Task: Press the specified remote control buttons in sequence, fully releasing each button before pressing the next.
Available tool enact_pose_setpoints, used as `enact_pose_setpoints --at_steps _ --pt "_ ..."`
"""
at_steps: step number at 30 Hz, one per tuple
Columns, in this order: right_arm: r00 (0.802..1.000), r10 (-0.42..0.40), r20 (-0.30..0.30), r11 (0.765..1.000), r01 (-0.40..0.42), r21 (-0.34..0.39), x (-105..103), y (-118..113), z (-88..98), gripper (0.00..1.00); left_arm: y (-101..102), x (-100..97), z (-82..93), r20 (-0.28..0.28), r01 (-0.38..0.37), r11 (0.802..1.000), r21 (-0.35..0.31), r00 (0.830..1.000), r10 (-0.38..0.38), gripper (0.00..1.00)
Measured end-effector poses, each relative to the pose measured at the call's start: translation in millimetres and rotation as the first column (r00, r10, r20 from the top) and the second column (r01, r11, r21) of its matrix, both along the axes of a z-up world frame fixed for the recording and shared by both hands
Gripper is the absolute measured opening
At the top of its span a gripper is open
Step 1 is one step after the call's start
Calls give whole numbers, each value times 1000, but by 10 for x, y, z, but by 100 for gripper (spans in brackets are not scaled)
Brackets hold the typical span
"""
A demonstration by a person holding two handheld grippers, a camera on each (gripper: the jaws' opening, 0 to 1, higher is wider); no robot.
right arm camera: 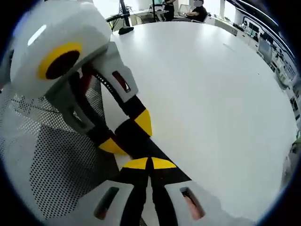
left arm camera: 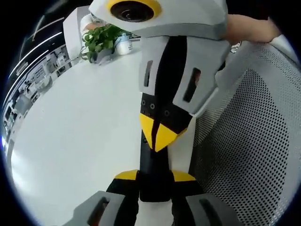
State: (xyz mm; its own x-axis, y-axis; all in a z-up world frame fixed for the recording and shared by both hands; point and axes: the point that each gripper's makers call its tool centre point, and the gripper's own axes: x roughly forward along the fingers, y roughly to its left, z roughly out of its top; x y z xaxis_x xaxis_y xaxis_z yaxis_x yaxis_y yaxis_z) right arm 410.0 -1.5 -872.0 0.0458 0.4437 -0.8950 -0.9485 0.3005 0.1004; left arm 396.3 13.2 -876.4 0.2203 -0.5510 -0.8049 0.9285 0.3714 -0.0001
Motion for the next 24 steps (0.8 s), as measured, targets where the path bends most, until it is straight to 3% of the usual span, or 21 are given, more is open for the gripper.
enact_pose_setpoints --at_steps 4,11,24 --pt "1000 19 15 1000 -19 -14 -13 -1 8 0 -1 1 -1 0 -4 1000 -1 1000 4 25" --pt "996 -74 -41 997 74 -13 -15 -7 28 0 -2 2 -1 3 -5 1000 -1 1000 5 25" --pt "998 -57 -19 998 57 -14 -27 -5 22 0 -3 8 -6 1 -5 1000 -4 1000 5 25"
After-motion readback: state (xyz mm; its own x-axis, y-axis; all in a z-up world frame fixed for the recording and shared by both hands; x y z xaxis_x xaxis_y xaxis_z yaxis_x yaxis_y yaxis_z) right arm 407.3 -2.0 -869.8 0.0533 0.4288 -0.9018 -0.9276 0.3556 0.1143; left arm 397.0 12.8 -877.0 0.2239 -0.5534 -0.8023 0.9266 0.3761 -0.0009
